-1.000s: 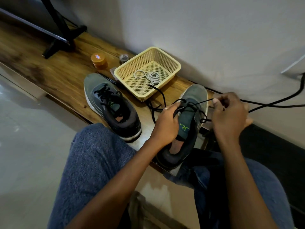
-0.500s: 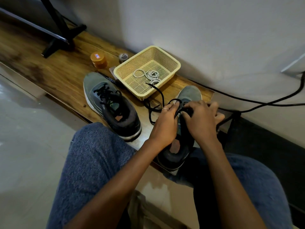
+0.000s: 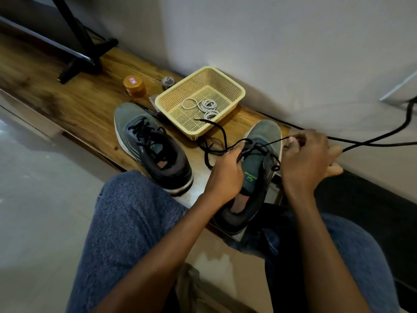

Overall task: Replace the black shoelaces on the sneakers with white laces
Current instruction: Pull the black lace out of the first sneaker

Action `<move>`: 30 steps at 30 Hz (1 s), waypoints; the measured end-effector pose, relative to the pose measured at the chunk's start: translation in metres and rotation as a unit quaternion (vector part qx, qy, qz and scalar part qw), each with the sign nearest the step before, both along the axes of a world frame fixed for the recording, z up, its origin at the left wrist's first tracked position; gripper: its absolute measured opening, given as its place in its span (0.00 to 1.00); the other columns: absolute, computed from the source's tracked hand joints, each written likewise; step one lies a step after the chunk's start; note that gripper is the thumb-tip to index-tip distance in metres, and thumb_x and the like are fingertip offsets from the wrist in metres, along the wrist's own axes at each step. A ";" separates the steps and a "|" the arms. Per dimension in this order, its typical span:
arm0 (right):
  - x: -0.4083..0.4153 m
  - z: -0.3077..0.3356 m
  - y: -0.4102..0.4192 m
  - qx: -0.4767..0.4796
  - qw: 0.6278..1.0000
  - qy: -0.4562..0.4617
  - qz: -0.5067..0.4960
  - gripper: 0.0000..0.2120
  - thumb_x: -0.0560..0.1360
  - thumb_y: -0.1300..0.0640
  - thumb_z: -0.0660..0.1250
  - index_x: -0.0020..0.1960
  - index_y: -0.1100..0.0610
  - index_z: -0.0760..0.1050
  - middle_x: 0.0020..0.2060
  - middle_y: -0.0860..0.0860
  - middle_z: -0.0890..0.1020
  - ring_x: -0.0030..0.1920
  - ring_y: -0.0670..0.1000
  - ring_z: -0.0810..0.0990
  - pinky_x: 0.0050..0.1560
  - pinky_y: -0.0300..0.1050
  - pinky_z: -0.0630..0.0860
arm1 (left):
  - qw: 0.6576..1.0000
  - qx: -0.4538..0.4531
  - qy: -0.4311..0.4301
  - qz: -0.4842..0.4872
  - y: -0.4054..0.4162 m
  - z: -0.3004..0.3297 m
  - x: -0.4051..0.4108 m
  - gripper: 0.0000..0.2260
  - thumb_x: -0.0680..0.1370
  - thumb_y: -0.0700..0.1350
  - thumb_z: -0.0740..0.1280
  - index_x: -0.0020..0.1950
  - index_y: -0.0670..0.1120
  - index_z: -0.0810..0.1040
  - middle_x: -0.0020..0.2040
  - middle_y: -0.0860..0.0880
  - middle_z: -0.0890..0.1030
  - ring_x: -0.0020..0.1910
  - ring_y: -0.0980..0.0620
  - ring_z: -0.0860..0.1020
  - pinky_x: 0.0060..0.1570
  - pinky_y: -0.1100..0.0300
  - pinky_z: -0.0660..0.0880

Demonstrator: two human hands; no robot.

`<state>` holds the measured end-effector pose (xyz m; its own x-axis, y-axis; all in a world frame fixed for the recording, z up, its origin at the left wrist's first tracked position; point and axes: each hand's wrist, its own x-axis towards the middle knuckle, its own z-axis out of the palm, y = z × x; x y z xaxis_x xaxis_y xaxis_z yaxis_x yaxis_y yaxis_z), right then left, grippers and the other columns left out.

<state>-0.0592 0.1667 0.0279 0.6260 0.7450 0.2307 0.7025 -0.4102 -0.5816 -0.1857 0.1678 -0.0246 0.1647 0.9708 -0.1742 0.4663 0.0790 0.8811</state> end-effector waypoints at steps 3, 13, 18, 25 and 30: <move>-0.001 -0.004 0.001 -0.041 0.998 -0.008 0.050 0.06 0.77 0.60 0.63 0.51 0.52 0.76 0.54 0.54 0.76 0.60 0.59 0.67 0.58 0.58 0.63 | 1.000 -0.010 0.022 0.010 0.000 0.001 -0.002 0.22 0.82 0.39 0.57 0.77 0.50 0.63 0.67 0.45 0.75 0.65 0.46 0.74 0.63 0.52 0.72; -0.019 -0.012 -0.002 -0.211 0.954 -0.039 0.209 0.11 0.75 0.46 0.68 0.56 0.46 0.79 0.62 0.50 0.72 0.63 0.57 0.60 0.59 0.55 0.61 | 0.998 0.007 0.059 -0.017 -0.003 0.005 -0.002 0.24 0.82 0.39 0.56 0.77 0.53 0.60 0.64 0.42 0.77 0.59 0.42 0.76 0.57 0.45 0.74; -0.021 -0.014 -0.002 -0.160 0.966 -0.032 0.199 0.02 0.76 0.51 0.67 0.45 0.48 0.77 0.55 0.49 0.76 0.61 0.55 0.62 0.57 0.54 0.60 | 0.999 0.002 0.052 -0.003 -0.003 0.005 -0.002 0.23 0.82 0.39 0.56 0.77 0.51 0.62 0.64 0.42 0.77 0.60 0.43 0.76 0.58 0.45 0.74; -0.004 0.001 -0.001 -0.028 1.000 0.004 0.013 0.02 0.78 0.58 0.64 0.46 0.52 0.72 0.52 0.51 0.76 0.60 0.55 0.66 0.54 0.51 0.56 | 0.999 -0.019 0.024 0.027 -0.003 0.008 -0.002 0.21 0.82 0.38 0.57 0.75 0.50 0.66 0.66 0.46 0.77 0.64 0.46 0.75 0.62 0.54 0.73; 0.001 0.004 -0.001 -0.012 1.000 0.011 0.003 0.07 0.77 0.59 0.65 0.54 0.53 0.73 0.55 0.51 0.76 0.61 0.55 0.67 0.55 0.51 0.59 | 0.999 -0.013 0.033 0.022 -0.004 0.010 -0.002 0.22 0.82 0.38 0.57 0.76 0.50 0.64 0.65 0.44 0.77 0.62 0.43 0.75 0.61 0.51 0.74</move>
